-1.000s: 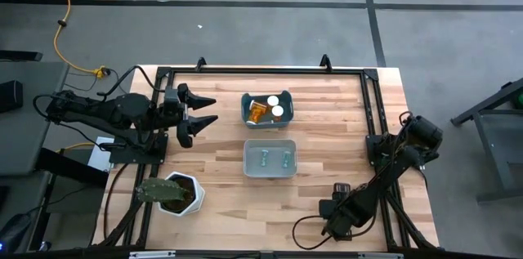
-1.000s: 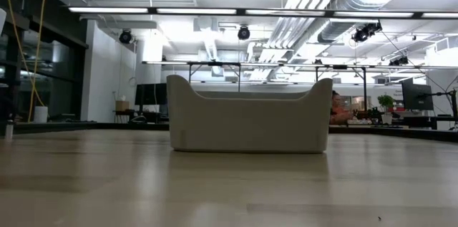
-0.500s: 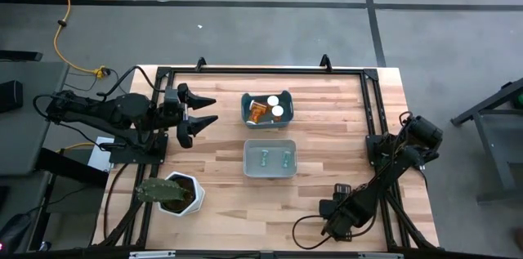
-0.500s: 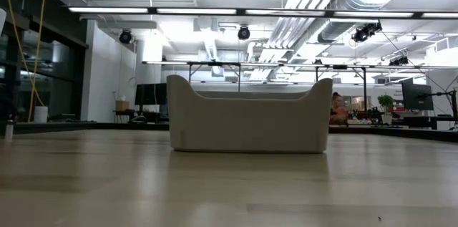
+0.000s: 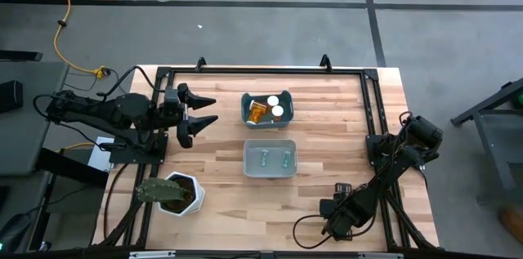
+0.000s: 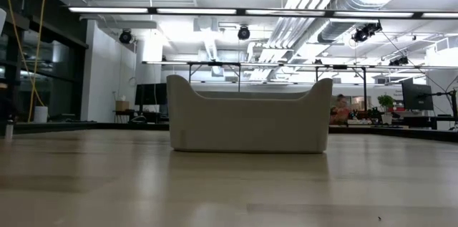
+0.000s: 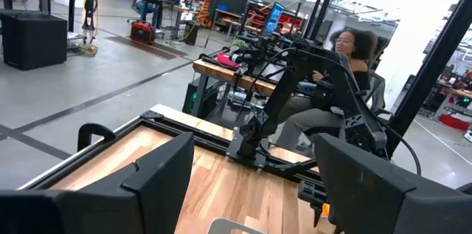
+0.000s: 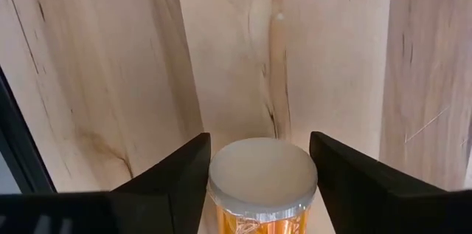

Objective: Pick and place medicine bottles into bin by pill shape (circle, oval)
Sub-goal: Put the orange capsule bottle into the blue bin

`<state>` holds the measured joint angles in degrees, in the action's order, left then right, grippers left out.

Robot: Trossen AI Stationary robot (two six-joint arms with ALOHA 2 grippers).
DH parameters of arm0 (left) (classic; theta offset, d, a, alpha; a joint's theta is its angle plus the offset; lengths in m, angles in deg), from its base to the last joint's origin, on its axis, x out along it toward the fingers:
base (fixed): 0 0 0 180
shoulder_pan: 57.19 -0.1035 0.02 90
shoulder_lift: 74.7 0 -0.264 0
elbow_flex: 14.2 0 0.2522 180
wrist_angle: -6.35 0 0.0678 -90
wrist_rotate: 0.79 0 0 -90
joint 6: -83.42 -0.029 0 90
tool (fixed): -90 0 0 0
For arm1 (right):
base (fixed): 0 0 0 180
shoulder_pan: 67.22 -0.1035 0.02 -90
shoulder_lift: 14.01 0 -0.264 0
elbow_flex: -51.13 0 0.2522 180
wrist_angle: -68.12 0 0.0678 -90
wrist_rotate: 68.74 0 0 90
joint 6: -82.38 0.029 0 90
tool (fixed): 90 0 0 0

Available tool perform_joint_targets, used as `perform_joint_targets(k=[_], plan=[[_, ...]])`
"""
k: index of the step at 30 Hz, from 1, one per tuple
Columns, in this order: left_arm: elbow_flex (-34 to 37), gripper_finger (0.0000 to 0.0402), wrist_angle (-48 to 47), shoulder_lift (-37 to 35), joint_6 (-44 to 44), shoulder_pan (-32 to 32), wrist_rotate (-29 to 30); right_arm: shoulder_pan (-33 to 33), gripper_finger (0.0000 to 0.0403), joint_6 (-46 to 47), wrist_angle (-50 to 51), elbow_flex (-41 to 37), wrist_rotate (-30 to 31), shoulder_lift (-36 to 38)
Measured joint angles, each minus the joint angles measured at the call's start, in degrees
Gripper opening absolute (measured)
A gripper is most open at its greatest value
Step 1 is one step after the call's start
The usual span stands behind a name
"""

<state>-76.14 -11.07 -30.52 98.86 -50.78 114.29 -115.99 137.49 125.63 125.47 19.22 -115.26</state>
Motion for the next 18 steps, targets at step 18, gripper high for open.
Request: perform_joint_targets(k=[18], plan=[[0.0, 0.0273, 0.0, 0.0, -0.6, 0.0, 0.0, 2.4, 0.0209, -1.0, 1.3, 0.0, 3.1, 10.3]])
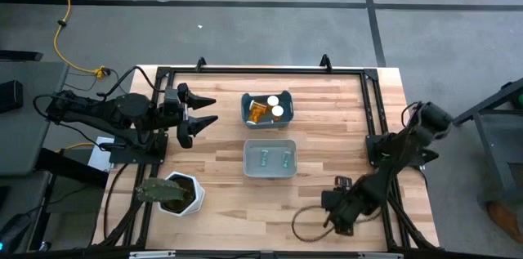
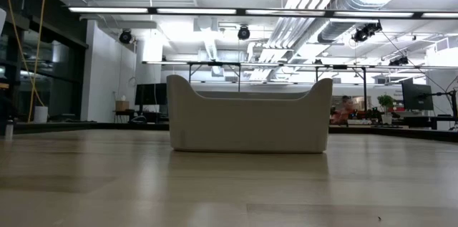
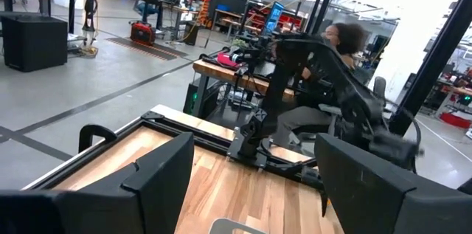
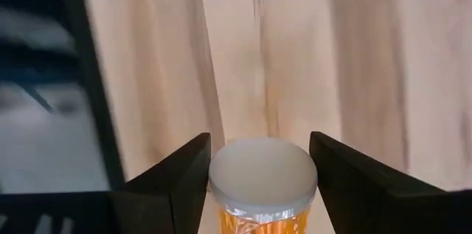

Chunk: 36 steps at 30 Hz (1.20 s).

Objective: Pick and place medicine bottles into bin by pill shape (circle, oval)
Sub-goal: Put the orange capsule bottle into the blue bin

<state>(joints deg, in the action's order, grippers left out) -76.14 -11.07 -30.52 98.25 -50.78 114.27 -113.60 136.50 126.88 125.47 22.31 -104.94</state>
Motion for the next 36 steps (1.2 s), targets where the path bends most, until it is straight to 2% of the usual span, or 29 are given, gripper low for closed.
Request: perform_joint_targets(k=[4, 7, 10, 14, 20, 25, 30, 36], plan=[[0.0, 0.0273, 0.0, 0.0, 0.0, 0.0, 0.0, 5.4, 0.0209, -0.6, -4.1, 0.0, 4.9, 7.5], [0.0, 0.0273, 0.0, 0.0, 0.1, 0.0, 0.0, 11.0, 0.0209, -4.4, -10.0, 0.0, 10.3, 12.8], [0.0, 0.0273, 0.0, 0.0, 0.2, 0.0, -0.1, 17.3, 0.0209, -10.6, -17.0, 0.0, 15.2, 17.1], [0.0, 0.0273, 0.2, -0.6, 0.1, 0.0, -0.2, 26.3, 0.0209, -22.8, -28.3, 0.0, 18.5, 19.7], [0.0, 0.0273, 0.0, -1.9, 0.1, 0.0, 0.6, 38.0, 0.0209, -41.0, -48.8, 0.0, 18.2, 18.4], [0.0, 0.0273, 0.1, -2.4, 0.0, 0.0, 2.7, 42.9, 0.0209, -47.5, -62.2, 0.0, 15.5, 15.9], [0.0, 0.0273, 0.1, -2.7, 0.0, 0.0, 2.7, 44.2, 0.0209, -47.8, -62.9, 0.0, 12.4, 15.4], [0.0, 0.0273, 0.0, -2.6, 0.0, 0.0, 2.8, 45.0, 0.0209, -48.7, -62.6, 0.1, 13.2, 14.7]])
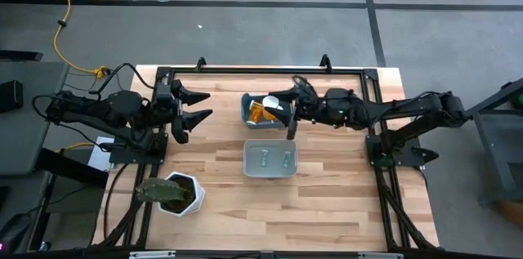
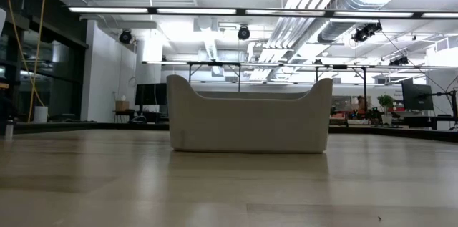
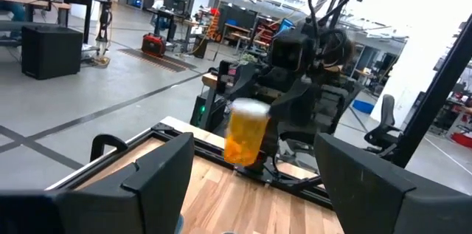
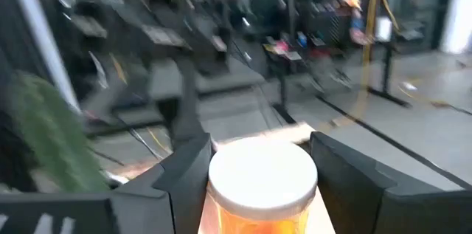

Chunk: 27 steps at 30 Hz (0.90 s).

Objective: Pick and place medicine bottles into bin by pill shape (circle, oval)
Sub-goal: Put the orange capsule bottle into the blue bin

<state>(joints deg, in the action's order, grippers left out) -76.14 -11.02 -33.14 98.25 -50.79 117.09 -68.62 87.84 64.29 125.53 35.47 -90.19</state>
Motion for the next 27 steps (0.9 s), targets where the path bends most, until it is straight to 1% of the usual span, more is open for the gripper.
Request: perform_joint_targets(k=[3, 9, 14, 19, 27], plan=[[0.0, 0.0273, 0.0, 0.0, 0.0, 0.0, 0.0, 1.7, 0.0209, -0.4, 2.1, 0.0, 2.4, -3.0], [0.0, 0.0273, 0.0, 0.0, 0.0, 0.0, 0.0, 6.1, 0.0209, 0.0, 1.1, 0.0, 2.4, -14.8], [0.0, 0.0273, 0.0, 0.0, 0.0, 0.0, 0.2, 9.0, 0.0209, 2.0, 0.5, -0.1, 5.4, -22.7], [0.0, 0.0273, 0.0, 0.0, 0.0, 0.0, 0.3, 10.3, 0.0209, 4.8, 0.6, -0.1, 3.9, -26.4], [0.0, 0.0273, -2.3, 0.0, 0.0, 0.0, 0.3, 10.4, 0.0209, 5.0, 1.7, 0.0, 3.8, -27.7]])
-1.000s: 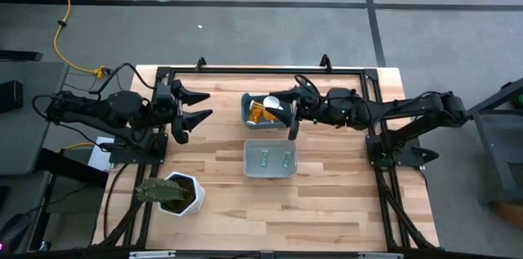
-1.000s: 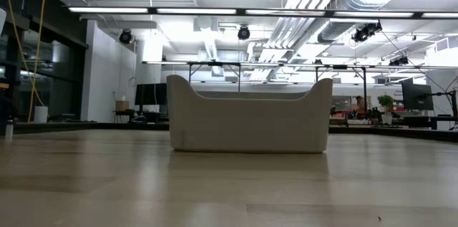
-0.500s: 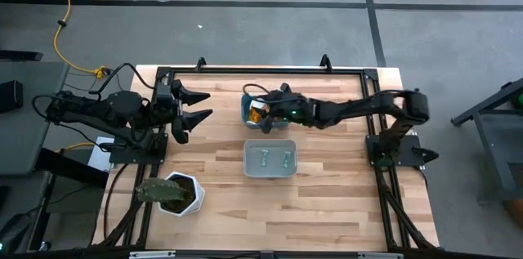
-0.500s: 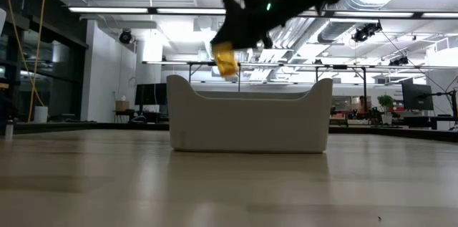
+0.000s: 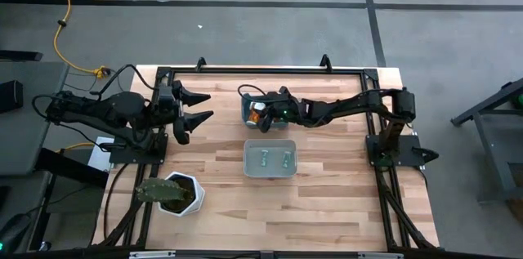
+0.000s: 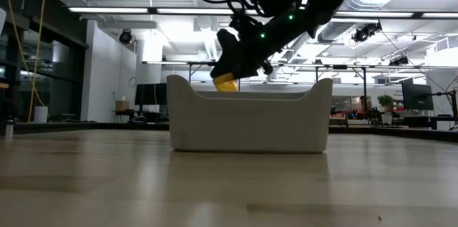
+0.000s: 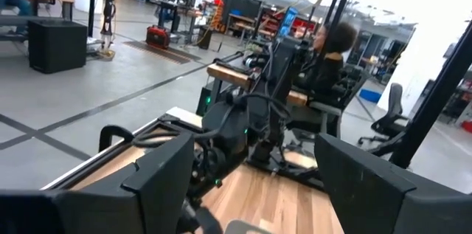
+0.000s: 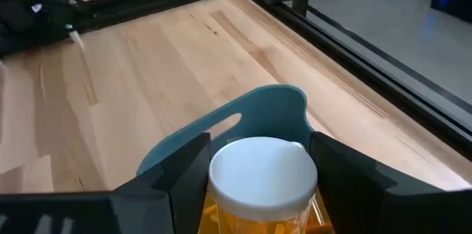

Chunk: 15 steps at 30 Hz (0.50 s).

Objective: Pick and place medicine bottles into bin by pill shape (circle, oval)
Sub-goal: Put the orange capsule bottle into the blue bin

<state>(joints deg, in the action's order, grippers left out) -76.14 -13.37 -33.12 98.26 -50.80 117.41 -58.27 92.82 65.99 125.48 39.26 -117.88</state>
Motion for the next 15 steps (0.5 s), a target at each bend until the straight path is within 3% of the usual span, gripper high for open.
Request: perform_joint_targets(k=[15], plan=[[0.0, 0.0273, -3.3, 0.0, 0.0, 0.0, 0.4, 0.1, 0.0213, 3.0, 2.0, 0.0, -3.1, 0.0]])
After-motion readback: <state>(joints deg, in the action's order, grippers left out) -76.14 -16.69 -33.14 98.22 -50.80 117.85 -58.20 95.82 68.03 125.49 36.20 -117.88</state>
